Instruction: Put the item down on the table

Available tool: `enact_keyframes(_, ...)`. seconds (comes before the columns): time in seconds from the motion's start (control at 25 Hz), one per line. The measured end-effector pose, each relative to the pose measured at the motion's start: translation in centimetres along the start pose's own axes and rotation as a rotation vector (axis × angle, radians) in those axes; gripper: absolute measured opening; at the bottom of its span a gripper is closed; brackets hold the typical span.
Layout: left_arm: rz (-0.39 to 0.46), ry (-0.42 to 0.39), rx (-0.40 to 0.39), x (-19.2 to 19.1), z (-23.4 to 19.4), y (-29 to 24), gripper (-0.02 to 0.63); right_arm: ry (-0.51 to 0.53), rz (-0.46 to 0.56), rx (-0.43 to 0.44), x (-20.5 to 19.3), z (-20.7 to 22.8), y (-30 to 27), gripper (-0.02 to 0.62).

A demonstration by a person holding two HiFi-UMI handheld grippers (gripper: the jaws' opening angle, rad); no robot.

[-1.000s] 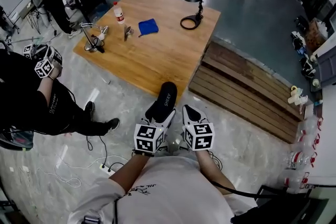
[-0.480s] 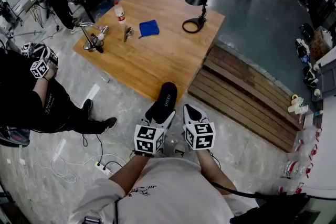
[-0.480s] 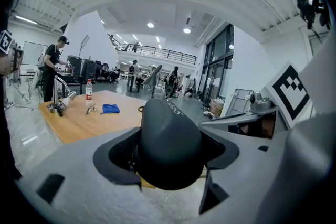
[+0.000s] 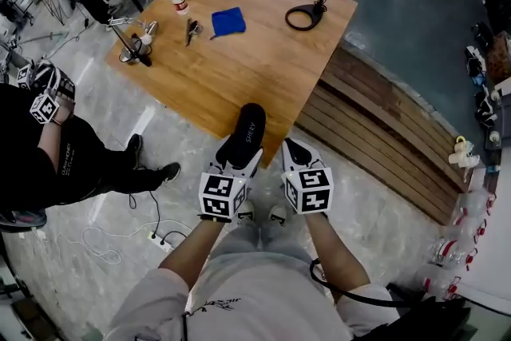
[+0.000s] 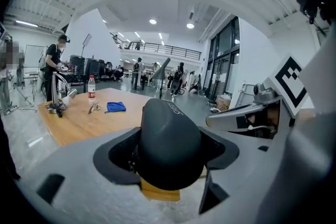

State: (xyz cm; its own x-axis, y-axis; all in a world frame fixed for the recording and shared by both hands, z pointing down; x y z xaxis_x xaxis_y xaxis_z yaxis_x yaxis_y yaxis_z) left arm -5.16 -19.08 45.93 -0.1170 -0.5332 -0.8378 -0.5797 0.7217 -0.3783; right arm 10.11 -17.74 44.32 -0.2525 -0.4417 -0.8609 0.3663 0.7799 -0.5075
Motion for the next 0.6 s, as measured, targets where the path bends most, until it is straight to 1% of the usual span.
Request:
enact_keyframes(0.16,-0.014,-0.002,0.012,-0.4,-2.6,-3.3,0.337,-0.007,-0.016,0.010,-0.5,1.0,-4.0,0.005)
enact_keyframes(0.36,-0.026,0.014,0.025,-1.6,-5.1,-8.1,0.337,-0.050,-0.031,0.028,-2.1,2.4,-8.8,0.005)
enact_keyframes(0.52,-0.052,-0.007,0.044,-2.2,-7.8,-12.2,0.336,-0.052,-0.052,0.047,-3.7,2.4,-12.4,0.005)
enact_keyframes(0.6,-0.064,-0.004,0.060,-2.3,-9.2,-14.1,0.336,-0.053,-0.066,0.054,-4.3,2.5,-14.1,0.005)
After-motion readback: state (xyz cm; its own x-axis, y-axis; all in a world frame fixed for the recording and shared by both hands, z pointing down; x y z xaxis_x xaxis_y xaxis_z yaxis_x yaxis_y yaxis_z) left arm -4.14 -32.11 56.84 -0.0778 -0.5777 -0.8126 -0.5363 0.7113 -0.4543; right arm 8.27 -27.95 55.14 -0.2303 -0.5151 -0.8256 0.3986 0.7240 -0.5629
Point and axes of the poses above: the fingertips, and each gripper's own axes: y backward along the fingers, z to its right, x out of its top, the point moved 6 cm from there along y, backward along the fingers, and after that the axes turned 14 degrees about y, right-handed, at the moved point
